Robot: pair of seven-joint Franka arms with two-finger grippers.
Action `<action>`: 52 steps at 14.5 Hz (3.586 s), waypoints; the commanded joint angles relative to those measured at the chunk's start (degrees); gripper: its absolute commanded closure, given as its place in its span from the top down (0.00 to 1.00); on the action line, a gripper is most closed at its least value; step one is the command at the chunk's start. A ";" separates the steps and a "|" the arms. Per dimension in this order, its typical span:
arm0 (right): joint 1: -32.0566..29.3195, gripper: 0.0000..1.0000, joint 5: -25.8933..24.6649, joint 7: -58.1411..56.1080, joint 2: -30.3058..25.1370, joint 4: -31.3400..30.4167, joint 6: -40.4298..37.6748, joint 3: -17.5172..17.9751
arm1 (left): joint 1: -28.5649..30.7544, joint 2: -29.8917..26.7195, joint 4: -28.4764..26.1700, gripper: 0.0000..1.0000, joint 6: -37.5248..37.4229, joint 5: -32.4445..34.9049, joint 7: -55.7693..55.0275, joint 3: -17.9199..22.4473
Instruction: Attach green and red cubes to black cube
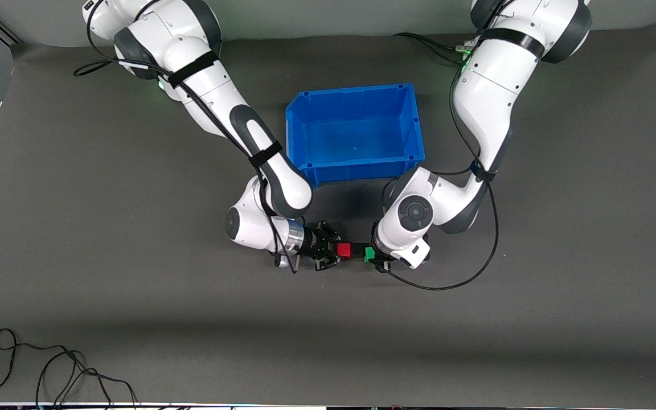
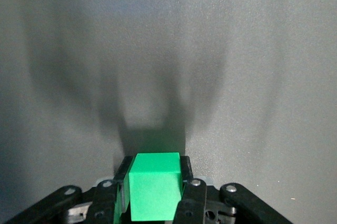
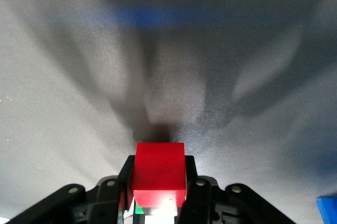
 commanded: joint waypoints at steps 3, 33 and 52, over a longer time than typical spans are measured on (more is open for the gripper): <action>0.96 0.06 0.84 1.52 1.03 2.20 0.51 -0.47 | -1.84 0.41 2.08 0.00 -1.38 0.13 -2.59 0.62; -15.02 1.00 -24.26 -0.13 -8.80 3.43 -22.76 -3.81 | 18.45 -30.86 -11.19 1.00 -35.12 7.43 50.17 1.06; -26.37 1.00 -68.22 -60.78 -41.30 -5.69 -46.08 -10.40 | 33.06 -48.10 -8.57 1.00 -47.51 2.42 119.93 0.45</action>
